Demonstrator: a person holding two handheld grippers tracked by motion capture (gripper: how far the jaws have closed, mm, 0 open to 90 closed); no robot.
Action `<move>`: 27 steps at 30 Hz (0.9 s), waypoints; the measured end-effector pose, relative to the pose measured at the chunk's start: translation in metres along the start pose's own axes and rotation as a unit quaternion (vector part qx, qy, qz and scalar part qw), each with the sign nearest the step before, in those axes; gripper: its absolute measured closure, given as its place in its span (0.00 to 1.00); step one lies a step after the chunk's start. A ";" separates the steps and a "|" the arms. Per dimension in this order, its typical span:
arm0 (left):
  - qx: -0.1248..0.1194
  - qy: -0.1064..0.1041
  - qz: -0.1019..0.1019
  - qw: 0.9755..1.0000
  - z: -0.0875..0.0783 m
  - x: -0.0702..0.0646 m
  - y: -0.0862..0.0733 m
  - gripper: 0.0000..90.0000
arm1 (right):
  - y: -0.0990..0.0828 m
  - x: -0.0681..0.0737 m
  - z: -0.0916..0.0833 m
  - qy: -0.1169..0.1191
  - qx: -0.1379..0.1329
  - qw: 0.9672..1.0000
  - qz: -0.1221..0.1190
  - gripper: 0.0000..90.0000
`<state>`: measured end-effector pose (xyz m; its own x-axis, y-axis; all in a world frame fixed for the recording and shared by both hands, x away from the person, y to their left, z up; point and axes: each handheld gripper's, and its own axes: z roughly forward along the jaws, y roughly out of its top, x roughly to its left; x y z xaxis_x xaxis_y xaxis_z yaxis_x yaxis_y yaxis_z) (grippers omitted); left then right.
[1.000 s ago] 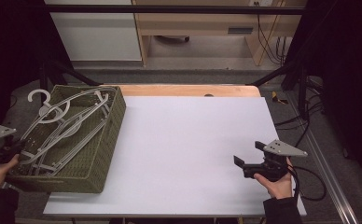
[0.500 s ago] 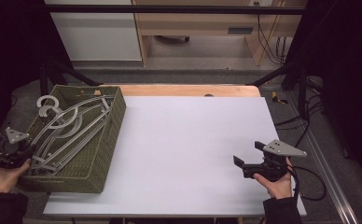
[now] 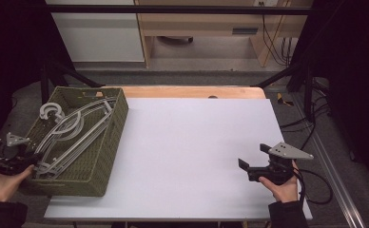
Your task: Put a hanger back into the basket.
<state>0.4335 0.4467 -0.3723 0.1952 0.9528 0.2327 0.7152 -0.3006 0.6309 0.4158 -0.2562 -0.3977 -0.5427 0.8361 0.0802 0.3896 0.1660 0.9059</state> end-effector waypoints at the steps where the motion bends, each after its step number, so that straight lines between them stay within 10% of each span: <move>1: -0.008 -0.007 -0.006 1.000 -0.003 0.000 0.001 0.75 | 0.000 0.000 0.000 0.000 0.000 1.000 0.000 0.02; 8: -0.111 -0.060 -0.042 0.991 -0.021 -0.019 0.008 0.55 | 0.000 -0.001 -0.001 0.001 -0.003 1.000 -0.002 0.02; 17: -0.204 -0.138 -0.047 0.968 -0.036 -0.063 0.015 0.41 | 0.000 0.000 -0.002 0.000 -0.006 1.000 0.002 0.02; 27: -0.237 -0.226 -0.030 0.944 -0.023 -0.112 0.014 0.24 | 0.001 -0.001 -0.004 0.000 -0.015 1.000 0.002 0.02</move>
<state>0.4060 0.3345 -0.3726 0.5072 0.8574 -0.0872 0.3739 -0.1277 0.9187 0.4136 -0.2590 -0.3955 -0.5404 0.8372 0.0843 0.3697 0.1463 0.9176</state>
